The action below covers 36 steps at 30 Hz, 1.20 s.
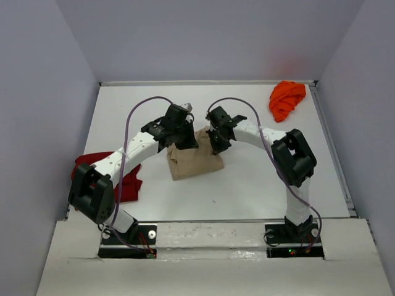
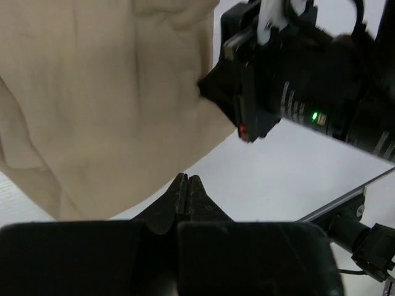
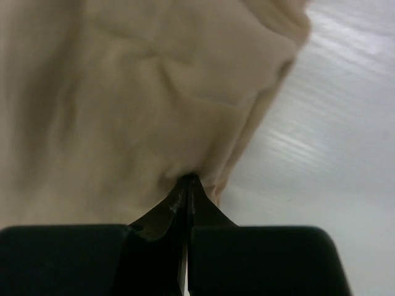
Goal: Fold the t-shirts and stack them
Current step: Fold the long partially folded tshirt into a neat square
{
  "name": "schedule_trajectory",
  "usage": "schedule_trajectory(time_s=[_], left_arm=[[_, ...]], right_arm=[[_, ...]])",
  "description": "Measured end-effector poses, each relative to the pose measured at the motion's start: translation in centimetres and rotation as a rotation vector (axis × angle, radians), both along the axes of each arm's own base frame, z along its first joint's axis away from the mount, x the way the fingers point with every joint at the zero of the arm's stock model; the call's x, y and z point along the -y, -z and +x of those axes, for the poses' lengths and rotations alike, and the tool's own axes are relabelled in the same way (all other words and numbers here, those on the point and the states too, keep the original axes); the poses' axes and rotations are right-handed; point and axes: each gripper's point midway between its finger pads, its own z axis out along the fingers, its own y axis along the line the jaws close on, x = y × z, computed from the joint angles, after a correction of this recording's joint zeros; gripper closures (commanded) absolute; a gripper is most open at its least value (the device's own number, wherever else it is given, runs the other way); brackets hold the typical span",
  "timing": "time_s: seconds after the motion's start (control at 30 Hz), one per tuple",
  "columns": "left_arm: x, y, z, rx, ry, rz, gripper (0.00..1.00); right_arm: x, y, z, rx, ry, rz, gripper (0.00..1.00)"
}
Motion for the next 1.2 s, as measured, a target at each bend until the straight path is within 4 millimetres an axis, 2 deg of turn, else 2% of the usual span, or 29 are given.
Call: schedule_trajectory(time_s=[0.17,0.27,0.33,0.37,0.4,0.43,0.5,0.53,0.57,0.67,0.77,0.9,1.0,1.1,1.2], left_arm=[[-0.2,0.3,0.0,-0.006,-0.006,0.011,1.00],[-0.4,0.6,0.1,-0.008,-0.015,0.024,0.98],[-0.8,0.7,0.3,-0.007,-0.032,0.038,0.86],[-1.1,0.8,0.5,-0.007,-0.043,0.039,0.83],[-1.3,1.1,0.6,-0.011,-0.054,0.041,0.80],[-1.7,1.5,0.6,-0.016,-0.065,0.045,0.70],[-2.8,2.7,0.0,-0.043,-0.090,0.059,0.54],[-3.5,3.5,-0.6,-0.064,-0.109,0.067,0.48],[-4.1,4.1,-1.1,-0.076,-0.116,0.076,0.44],[-5.1,5.5,-2.7,-0.117,-0.133,0.087,0.30],[-5.8,6.4,-4.4,-0.145,-0.137,0.059,0.30],[-7.0,7.2,-6.8,-0.185,-0.151,-0.027,0.32],[-8.0,7.5,-7.6,-0.199,-0.180,-0.090,0.36],[-8.4,7.2,-7.6,-0.192,-0.195,-0.121,0.37],[-8.6,6.6,-7.2,-0.177,-0.195,-0.145,0.37]], right_arm=[[-3.7,-0.7,-3.3,0.003,-0.081,0.016,1.00],[-4.3,-1.2,-4.2,0.032,-0.078,-0.003,1.00],[-3.8,-1.9,-4.5,0.057,-0.057,-0.018,0.85],[-3.3,-2.4,-4.6,0.076,-0.034,-0.027,0.71],[-2.5,-3.0,-4.8,0.093,-0.013,-0.036,0.65],[-1.8,-4.1,-5.2,0.112,0.007,-0.027,0.53],[-0.6,-6.9,-6.0,0.154,0.051,0.013,0.39],[-0.3,-7.9,-6.3,0.175,0.064,0.036,0.33],[0.3,-9.7,-6.9,0.206,0.086,0.078,0.32],[1.3,-11.8,-8.7,0.238,0.104,0.160,0.26],[1.6,-10.9,-10.3,0.210,0.092,0.208,0.25],[1.7,-6.2,-13.5,0.072,0.058,0.253,0.25],[1.5,-4.0,-15.1,-0.016,0.052,0.324,0.25],[1.1,-3.4,-15.6,-0.055,0.047,0.387,0.25],[0.4,-3.8,-14.8,-0.057,0.041,0.450,0.25]])
